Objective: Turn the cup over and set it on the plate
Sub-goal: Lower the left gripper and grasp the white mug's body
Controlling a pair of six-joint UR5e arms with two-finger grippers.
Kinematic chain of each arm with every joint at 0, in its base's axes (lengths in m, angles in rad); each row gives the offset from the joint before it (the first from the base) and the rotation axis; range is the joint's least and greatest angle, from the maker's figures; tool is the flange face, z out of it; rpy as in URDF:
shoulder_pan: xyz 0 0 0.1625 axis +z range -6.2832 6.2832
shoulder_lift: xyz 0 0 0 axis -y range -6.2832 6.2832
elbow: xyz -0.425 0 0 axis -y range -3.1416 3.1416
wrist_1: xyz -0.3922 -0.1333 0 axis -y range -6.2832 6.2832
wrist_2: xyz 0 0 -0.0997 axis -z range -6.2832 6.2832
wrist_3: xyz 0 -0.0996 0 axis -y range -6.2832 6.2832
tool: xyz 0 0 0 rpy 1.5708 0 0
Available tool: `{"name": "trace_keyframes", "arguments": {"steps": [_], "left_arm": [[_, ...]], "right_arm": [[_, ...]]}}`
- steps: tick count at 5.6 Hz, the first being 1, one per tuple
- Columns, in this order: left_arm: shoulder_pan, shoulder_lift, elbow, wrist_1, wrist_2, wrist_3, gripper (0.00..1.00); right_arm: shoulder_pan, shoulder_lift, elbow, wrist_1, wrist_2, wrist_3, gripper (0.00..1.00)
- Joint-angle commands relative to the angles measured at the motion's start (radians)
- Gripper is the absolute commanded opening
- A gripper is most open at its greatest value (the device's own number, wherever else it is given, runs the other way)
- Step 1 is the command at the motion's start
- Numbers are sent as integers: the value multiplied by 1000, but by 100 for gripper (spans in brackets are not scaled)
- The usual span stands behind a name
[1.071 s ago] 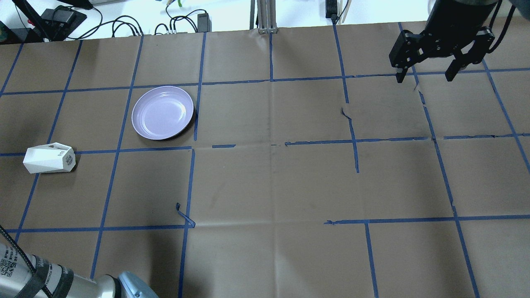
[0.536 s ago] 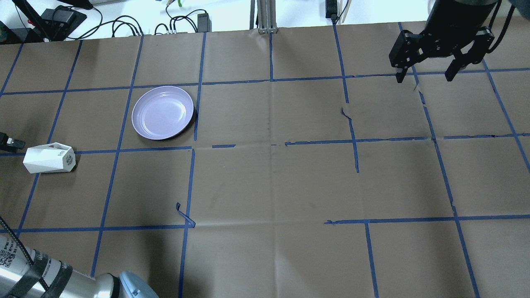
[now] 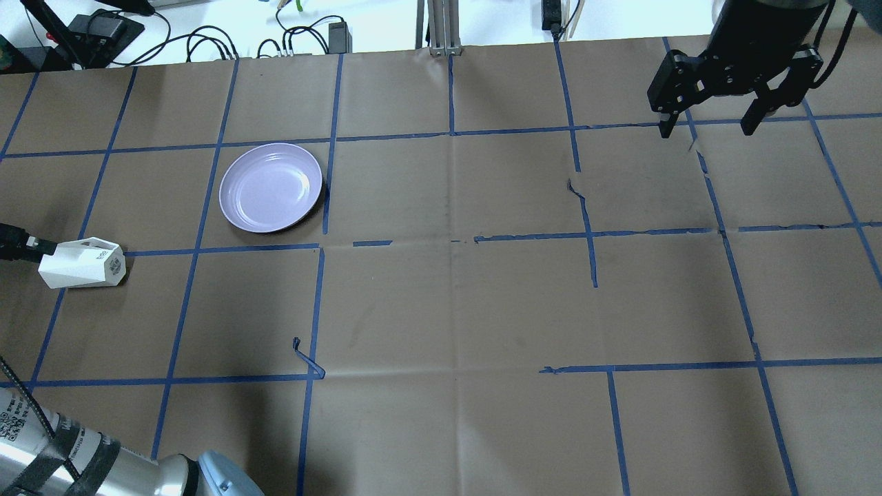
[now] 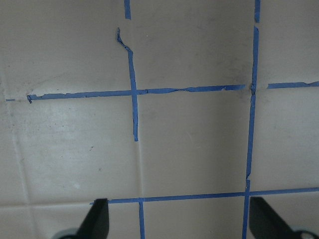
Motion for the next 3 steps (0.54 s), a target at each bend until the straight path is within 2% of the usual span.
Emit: {"name": "trace_keyframes", "arguments": {"steps": [1, 2, 3], "left_arm": [[-8, 16, -14, -23, -1, -4, 4], [-21, 51, -14, -32, -7, -24, 0], [-50, 98, -15, -37, -7, -100, 0]], "right_arm": [[0, 0, 0, 0, 0, 0, 100], [0, 0, 0, 0, 0, 0, 100], [0, 0, 0, 0, 0, 0, 100]]}}
